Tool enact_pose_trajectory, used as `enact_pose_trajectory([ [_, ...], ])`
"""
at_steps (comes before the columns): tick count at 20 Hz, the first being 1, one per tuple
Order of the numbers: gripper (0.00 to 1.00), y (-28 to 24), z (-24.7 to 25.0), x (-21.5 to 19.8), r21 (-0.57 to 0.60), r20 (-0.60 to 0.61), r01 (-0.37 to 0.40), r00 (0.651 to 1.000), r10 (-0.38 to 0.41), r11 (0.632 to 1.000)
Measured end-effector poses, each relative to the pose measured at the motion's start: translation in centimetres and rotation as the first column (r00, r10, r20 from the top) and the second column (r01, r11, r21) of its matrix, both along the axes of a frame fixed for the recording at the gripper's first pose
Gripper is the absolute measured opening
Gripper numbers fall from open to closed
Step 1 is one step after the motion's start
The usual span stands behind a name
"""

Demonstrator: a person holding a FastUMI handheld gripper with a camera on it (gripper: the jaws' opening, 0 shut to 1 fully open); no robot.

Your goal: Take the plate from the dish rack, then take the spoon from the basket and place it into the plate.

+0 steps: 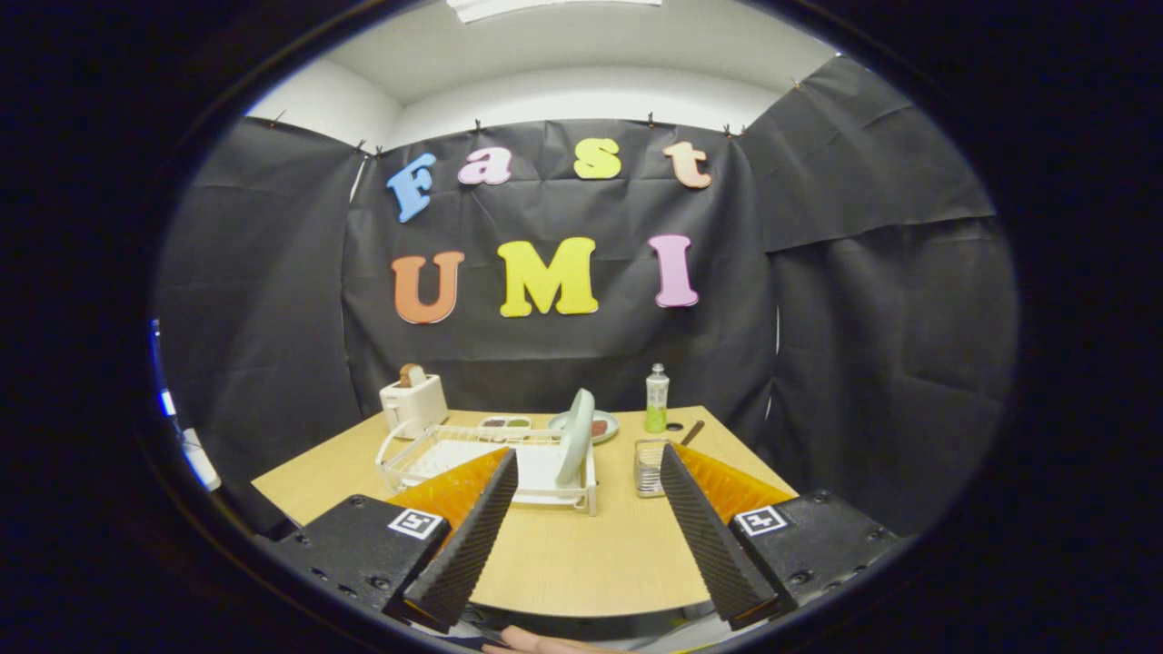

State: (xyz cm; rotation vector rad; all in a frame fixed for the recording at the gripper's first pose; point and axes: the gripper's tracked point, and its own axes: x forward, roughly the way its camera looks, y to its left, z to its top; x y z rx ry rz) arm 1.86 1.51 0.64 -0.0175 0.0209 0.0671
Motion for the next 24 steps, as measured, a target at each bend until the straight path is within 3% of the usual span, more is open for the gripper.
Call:
enact_pose_trajectory([
  [9,1.0,0.2,5.0,8.0,0.062,-0.126,0.001,0.992,0.007,0.998],
  [15,1.0,1.9,7.2,14.7,0.038,-0.197,0.065,0.979,-0.056,0.997],
  [19,0.97,4.5,5.9,19.4,-0.055,-0.337,0.074,0.937,-0.088,0.996],
  [24,0.95,4.4,4.9,25.1,-0.21,-0.446,0.134,0.868,-0.217,0.968],
])
